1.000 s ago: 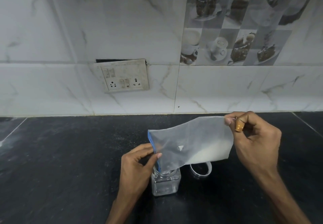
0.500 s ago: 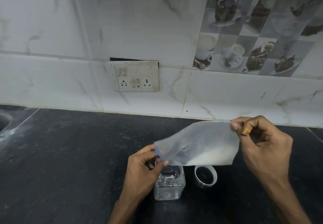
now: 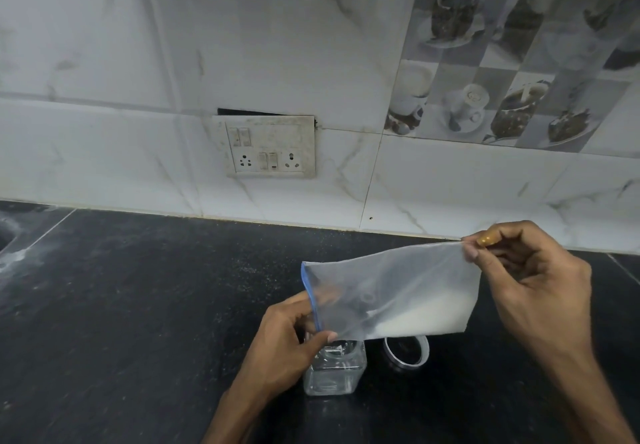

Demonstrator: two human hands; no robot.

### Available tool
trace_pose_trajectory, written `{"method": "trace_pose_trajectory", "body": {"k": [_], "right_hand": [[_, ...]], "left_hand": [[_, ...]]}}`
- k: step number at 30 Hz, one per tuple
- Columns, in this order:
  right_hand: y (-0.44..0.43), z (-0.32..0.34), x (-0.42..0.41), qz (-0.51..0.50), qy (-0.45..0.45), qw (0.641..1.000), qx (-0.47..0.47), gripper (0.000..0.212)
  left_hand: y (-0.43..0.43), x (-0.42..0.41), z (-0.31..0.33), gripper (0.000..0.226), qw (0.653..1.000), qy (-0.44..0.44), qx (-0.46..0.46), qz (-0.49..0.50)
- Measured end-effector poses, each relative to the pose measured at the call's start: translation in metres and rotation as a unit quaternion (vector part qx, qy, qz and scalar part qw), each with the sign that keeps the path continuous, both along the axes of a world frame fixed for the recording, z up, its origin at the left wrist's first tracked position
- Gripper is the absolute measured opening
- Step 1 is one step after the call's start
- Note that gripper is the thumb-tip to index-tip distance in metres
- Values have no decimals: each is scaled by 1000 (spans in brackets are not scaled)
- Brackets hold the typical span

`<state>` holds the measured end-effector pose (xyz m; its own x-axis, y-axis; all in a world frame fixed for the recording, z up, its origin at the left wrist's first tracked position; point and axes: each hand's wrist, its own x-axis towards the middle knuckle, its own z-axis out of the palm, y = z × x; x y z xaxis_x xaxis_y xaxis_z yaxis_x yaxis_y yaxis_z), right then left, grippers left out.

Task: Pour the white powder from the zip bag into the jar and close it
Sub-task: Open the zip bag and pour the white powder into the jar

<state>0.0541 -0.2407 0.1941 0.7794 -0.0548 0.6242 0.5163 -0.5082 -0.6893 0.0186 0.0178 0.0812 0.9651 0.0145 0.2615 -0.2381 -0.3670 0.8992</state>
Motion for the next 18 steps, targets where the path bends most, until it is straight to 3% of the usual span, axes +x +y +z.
{"method": "trace_pose_trajectory", "body": {"k": [12, 18], "right_hand": [[2, 0, -1, -8, -2, 1000, 15, 13], [4, 1, 0, -2, -1, 1000, 4, 14]], "left_hand": [[-1, -2, 3, 62, 999, -13, -23, -21], [-3, 0, -6, 65, 1000, -21, 13, -18]]}}
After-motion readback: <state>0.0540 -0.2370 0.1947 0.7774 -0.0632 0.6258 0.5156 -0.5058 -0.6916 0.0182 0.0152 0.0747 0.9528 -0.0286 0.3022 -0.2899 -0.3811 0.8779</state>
